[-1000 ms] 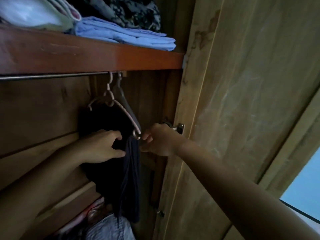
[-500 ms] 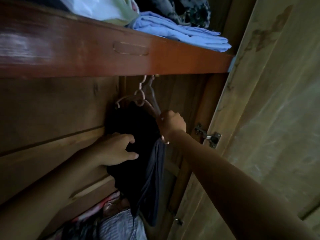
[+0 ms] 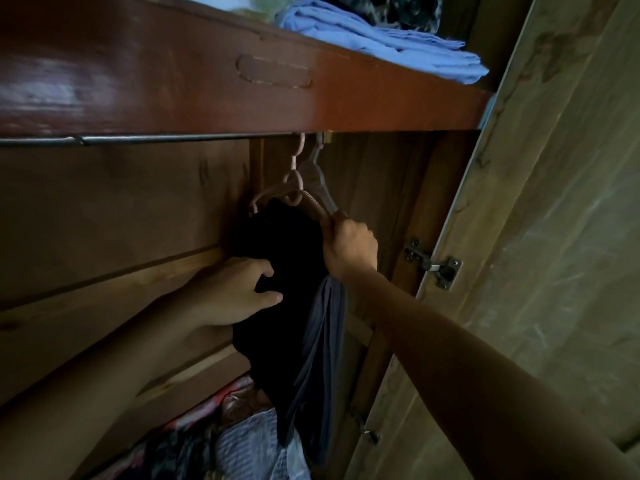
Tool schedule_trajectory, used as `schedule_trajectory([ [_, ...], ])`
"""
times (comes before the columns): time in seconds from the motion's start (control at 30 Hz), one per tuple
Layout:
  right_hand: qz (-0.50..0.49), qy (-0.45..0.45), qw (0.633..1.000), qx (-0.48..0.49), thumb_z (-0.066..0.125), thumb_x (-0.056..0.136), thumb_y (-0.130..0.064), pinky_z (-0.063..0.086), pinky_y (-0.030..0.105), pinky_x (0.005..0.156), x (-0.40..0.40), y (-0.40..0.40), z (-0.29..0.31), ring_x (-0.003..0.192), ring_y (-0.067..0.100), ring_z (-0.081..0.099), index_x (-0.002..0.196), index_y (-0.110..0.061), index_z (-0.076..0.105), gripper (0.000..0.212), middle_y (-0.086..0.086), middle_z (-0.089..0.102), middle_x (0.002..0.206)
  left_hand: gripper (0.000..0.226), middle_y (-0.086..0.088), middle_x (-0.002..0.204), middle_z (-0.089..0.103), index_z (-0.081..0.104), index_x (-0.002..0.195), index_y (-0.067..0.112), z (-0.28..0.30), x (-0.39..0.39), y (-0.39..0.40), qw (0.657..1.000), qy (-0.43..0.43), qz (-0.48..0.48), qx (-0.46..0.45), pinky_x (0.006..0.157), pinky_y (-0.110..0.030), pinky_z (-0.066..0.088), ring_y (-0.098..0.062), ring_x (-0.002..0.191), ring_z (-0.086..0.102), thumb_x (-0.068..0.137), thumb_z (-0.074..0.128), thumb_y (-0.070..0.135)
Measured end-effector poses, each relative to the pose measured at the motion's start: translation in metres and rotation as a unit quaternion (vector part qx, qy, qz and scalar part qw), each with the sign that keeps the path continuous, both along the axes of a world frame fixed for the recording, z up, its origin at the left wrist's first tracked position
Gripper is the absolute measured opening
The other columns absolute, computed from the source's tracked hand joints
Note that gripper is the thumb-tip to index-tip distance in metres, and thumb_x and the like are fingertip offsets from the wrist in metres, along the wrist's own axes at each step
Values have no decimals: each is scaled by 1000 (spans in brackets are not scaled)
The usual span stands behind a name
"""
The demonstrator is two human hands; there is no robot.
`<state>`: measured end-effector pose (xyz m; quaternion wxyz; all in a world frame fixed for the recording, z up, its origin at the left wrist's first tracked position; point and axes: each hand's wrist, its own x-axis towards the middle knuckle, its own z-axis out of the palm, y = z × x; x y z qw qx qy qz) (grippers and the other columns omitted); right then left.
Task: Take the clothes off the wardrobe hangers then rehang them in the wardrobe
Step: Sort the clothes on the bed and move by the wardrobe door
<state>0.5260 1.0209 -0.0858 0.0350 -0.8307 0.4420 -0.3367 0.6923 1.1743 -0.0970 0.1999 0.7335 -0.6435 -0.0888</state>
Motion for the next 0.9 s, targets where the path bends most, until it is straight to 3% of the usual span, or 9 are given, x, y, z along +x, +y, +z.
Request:
schedule_trajectory([
  [0.23, 7, -28, 999, -21, 46, 99, -34, 50, 39, 65, -10, 5, 17, 80, 31, 64, 103, -14, 57, 23, 7, 65, 91, 67, 4, 137, 55, 49, 138, 25, 7, -9, 0, 1000, 10, -10, -10, 99, -34, 48, -11, 123, 52, 83, 61, 61],
  [0.33, 6, -72, 997, 12, 47, 99, -34, 56, 49, 73, -13, 7, 23, 84, 30, 65, 106, -13, 58, 24, 9, 67, 96, 67, 2, 139, 53, 46, 141, 24, 10, -14, 1, 1000, 9, -9, -8, 102, -38, 47, -14, 127, 50, 85, 62, 58],
  [0.57, 8, -138, 990, 20, 42, 103, -44, 54, 48, 61, -52, 16, 8, 67, 22, 63, 94, -19, 60, 32, 2, 65, 79, 63, 0, 146, 47, 37, 148, 21, 19, -23, 0, 998, 39, 3, -53, 100, -28, 39, -18, 133, 45, 94, 58, 45],
  [0.67, 29, -148, 988, 13, 46, 101, -44, 51, 45, 56, -70, 23, 4, 60, 15, 59, 87, -23, 61, 30, -5, 61, 69, 68, -2, 157, 33, 26, 154, 21, 24, -30, -10, 994, 91, 9, -68, 110, -31, 29, -19, 143, 32, 97, 54, 45],
  [0.8, 51, -155, 987, 1, 50, 100, -39, 50, 40, 54, -110, 38, 8, 59, 9, 59, 86, -26, 62, 23, -6, 62, 67, 87, -2, 165, -10, -8, 157, 21, 25, -49, -32, 993, 102, -13, -62, 123, -38, 6, -17, 151, -5, 98, 52, 43],
  [0.9, 57, -129, 990, -11, 50, 100, -37, 48, 37, 59, -146, 56, 8, 64, 9, 60, 86, -27, 61, 20, -7, 62, 68, 101, -3, 165, -6, -15, 155, 21, 22, -50, -46, 995, 80, -3, -63, 123, -43, 10, -20, 151, -2, 93, 62, 39],
])
